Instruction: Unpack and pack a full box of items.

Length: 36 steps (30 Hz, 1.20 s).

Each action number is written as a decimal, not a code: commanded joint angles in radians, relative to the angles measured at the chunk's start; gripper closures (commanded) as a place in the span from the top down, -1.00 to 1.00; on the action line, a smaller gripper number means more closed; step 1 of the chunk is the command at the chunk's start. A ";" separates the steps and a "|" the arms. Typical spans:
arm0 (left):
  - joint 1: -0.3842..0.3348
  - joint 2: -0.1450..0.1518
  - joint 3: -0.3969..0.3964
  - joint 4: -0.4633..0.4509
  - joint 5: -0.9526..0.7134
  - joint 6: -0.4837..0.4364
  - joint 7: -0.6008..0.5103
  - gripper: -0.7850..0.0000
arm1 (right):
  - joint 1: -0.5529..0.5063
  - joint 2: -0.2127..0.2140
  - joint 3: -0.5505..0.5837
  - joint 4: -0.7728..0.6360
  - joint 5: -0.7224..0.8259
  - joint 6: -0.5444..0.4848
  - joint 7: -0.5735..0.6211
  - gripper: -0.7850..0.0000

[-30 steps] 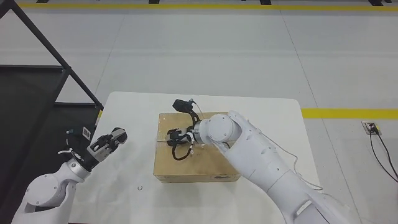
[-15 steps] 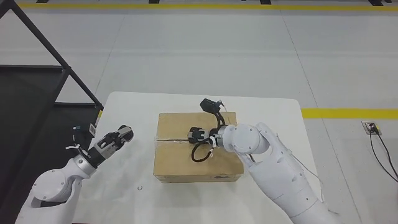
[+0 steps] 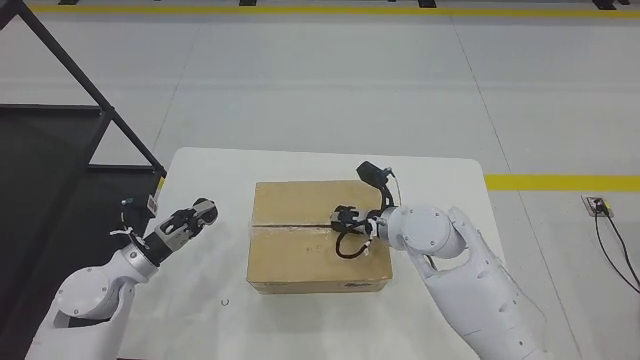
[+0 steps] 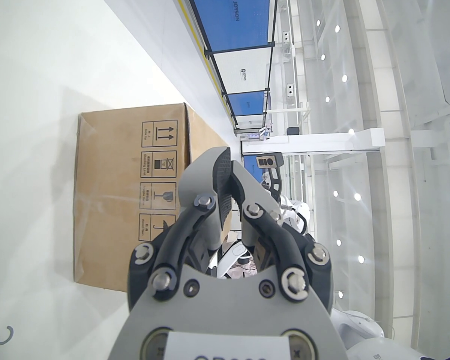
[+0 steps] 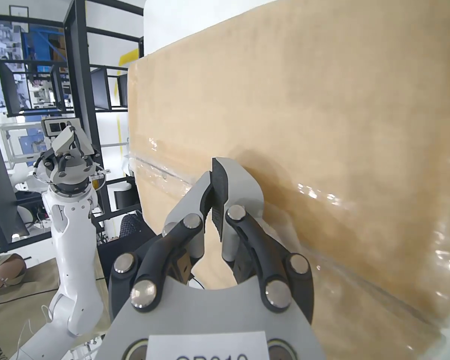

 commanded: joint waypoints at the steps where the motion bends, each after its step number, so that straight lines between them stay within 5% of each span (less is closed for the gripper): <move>1: -0.002 0.000 0.003 0.000 0.002 -0.003 -0.001 -1.00 | -0.006 0.005 0.013 0.005 -0.007 0.015 0.006 -1.00; 20: -0.003 0.006 0.013 -0.006 0.014 -0.013 -0.032 -1.00 | -0.153 0.047 0.159 -0.139 -0.009 0.097 -0.041 -1.00; 29: -0.026 0.012 -0.009 0.040 -0.006 -0.020 -0.058 -0.80 | -0.315 0.064 0.307 -0.309 0.154 -0.092 -0.166 -1.00; 32: -0.036 0.015 -0.020 0.056 -0.013 -0.026 -0.071 -0.41 | -0.369 0.064 0.363 -0.338 0.269 -0.220 -0.227 -1.00; 33: -0.039 0.016 -0.025 0.062 -0.016 -0.029 -0.077 -0.09 | -0.383 0.065 0.385 -0.338 0.314 -0.271 -0.249 -0.59; 34: -0.042 0.018 -0.028 0.068 -0.019 -0.031 -0.084 0.95 | -0.396 0.064 0.407 -0.333 0.363 -0.327 -0.276 -0.05; 35: -0.045 0.019 -0.031 0.074 -0.020 -0.033 -0.095 1.00 | -0.409 0.063 0.422 -0.324 0.411 -0.385 -0.292 1.00; 36: -0.049 0.021 -0.033 0.082 -0.011 -0.038 -0.107 1.00 | -0.409 0.063 0.422 -0.324 0.411 -0.385 -0.292 1.00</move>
